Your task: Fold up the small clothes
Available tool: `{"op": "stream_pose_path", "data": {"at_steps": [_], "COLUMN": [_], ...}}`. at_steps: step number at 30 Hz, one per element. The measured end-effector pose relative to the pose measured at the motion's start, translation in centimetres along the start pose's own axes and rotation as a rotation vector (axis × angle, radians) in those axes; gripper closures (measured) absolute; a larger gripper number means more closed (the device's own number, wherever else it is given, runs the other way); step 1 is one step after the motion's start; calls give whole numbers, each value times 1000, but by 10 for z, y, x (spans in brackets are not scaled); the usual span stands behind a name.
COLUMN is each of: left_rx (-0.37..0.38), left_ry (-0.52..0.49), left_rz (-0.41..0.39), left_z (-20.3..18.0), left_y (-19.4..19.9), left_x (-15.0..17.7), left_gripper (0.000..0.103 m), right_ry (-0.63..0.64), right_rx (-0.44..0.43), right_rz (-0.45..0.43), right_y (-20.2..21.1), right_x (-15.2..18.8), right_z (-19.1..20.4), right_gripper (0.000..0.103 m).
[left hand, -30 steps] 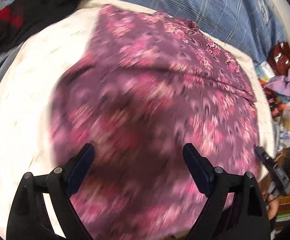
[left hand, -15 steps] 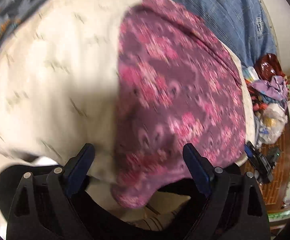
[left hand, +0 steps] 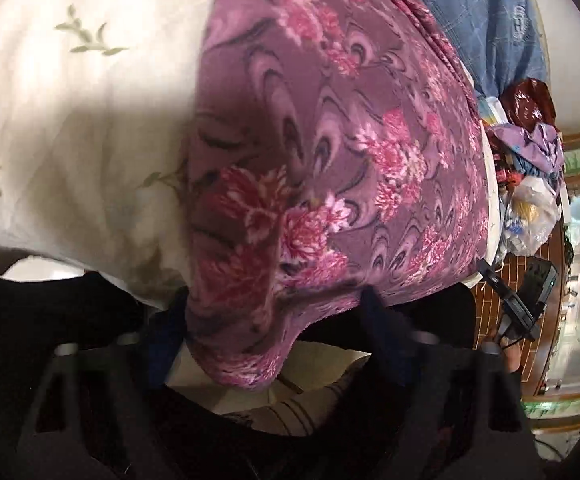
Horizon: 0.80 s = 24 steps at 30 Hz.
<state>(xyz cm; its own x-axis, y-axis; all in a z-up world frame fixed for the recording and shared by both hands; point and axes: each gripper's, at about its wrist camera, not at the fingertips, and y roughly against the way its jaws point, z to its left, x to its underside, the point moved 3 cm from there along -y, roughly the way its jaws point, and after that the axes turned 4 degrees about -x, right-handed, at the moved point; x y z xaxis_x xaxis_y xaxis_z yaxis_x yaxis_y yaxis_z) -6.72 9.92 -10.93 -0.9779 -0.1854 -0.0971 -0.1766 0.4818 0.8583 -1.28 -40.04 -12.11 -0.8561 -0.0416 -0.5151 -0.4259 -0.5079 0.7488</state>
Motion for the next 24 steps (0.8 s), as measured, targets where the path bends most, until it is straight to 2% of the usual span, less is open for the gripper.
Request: {"op": "stream_pose_path", "data": {"at_steps": [1,2,3,6,9,13,17,19,24], "left_rx": [-9,-7,25,124,214,290,357,369,387], "left_ry": [-14,-26,-33,-25,-52,-78,-52,-35,43], "left_rz": [2,8,22,17,-18,-64,-117,-143,-211], "left_z": [-1,-1,-3,-8,-22,-40,-50,-53,-45], "left_y": [1,0,1,15,40,67,82,86,97], "left_x": [1,2,3,7,11,2,-25,-38,-95], "left_gripper": [64,76,99,98,98,98,98,98,98], "right_ry": [38,57,75,70,-27,-138,-227,-252,-297], "right_rx": [35,53,61,34,-107,-264,-369,-398,-448], "right_rz": [27,49,51,28,-49,-152,-246,-280,-361], "right_y": [-2,-5,-4,4,23,39,44,42,34], "right_x": [1,1,2,2,-4,-18,-43,-60,-105], "right_z": [2,2,3,6,7,8,6,7,3], "right_gripper": [91,95,96,96,96,96,96,96,96]}}
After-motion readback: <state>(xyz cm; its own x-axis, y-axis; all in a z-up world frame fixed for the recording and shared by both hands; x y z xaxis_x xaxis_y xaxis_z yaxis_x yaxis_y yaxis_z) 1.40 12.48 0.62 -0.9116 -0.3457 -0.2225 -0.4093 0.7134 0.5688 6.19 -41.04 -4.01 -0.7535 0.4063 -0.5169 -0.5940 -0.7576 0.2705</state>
